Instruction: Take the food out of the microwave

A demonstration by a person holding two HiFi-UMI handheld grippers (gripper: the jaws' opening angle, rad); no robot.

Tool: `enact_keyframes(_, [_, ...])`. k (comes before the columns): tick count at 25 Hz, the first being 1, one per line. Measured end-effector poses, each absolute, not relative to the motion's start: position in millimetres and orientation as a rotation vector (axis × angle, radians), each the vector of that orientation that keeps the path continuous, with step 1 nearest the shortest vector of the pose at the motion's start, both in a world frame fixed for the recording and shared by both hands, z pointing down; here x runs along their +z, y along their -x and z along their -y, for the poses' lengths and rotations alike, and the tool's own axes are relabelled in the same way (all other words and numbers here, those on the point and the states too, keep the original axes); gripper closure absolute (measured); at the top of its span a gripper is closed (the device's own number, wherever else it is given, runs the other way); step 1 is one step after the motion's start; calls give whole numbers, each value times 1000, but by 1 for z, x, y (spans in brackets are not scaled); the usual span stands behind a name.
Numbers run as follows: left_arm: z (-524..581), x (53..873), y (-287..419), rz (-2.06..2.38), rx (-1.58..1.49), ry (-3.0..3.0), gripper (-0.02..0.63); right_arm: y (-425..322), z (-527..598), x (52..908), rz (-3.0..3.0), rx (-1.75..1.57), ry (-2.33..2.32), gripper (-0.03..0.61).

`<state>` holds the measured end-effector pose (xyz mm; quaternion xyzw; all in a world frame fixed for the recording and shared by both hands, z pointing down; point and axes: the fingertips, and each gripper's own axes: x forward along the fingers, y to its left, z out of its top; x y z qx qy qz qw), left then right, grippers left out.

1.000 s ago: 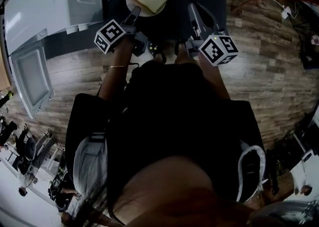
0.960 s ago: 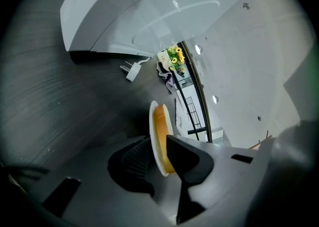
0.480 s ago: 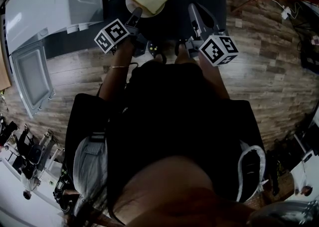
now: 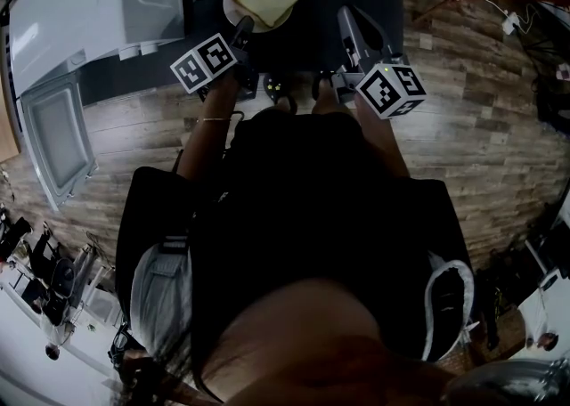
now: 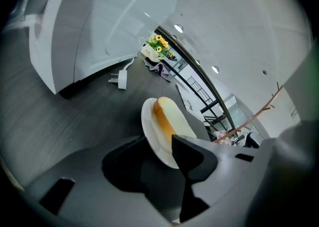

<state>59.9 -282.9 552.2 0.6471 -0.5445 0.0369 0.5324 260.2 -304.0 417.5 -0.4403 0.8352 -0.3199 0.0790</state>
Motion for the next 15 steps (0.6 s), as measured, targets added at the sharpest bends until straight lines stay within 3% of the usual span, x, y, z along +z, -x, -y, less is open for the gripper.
enact_keyframes(15, [275, 560, -45, 1382, 205, -1555, 466, -259, 303, 420, -2504, -984, 1302, 578])
